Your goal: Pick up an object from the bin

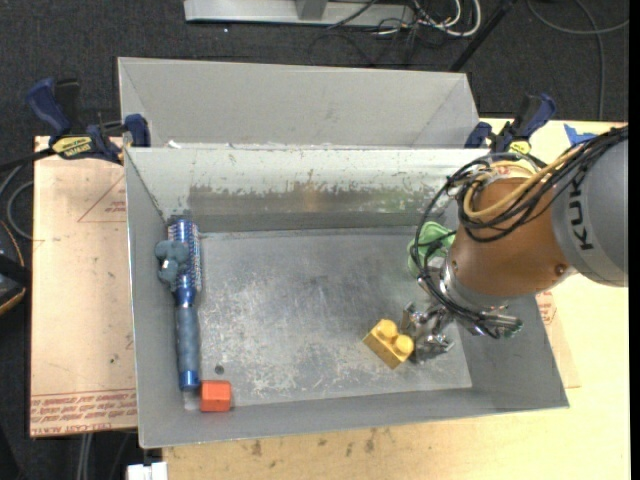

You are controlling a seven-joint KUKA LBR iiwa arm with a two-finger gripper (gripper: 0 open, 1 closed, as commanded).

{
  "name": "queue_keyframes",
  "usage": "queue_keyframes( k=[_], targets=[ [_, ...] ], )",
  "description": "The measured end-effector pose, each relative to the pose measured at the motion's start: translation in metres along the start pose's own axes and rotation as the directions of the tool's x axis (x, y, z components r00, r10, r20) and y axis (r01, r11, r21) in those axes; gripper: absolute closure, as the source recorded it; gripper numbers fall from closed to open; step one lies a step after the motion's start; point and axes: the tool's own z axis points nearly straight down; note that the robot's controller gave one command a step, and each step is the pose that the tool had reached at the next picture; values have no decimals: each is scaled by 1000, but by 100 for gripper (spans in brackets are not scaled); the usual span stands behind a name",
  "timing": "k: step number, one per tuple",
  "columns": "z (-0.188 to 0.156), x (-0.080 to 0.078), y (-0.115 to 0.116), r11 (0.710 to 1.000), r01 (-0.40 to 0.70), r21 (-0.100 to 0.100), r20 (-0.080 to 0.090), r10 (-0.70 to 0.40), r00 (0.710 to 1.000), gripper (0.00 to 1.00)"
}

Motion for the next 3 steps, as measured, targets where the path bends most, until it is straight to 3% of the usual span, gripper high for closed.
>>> queue_keyframes(
  k=[1,2,3],
  targets=[
    [3,1,3,1000,-1,-9,-1,1,1000,0],
    [-6,-46,62,938,346,-18,2,-346,938,0],
    [-8,-46,60,939,344,-15,4,-344,939,100]
  ],
)
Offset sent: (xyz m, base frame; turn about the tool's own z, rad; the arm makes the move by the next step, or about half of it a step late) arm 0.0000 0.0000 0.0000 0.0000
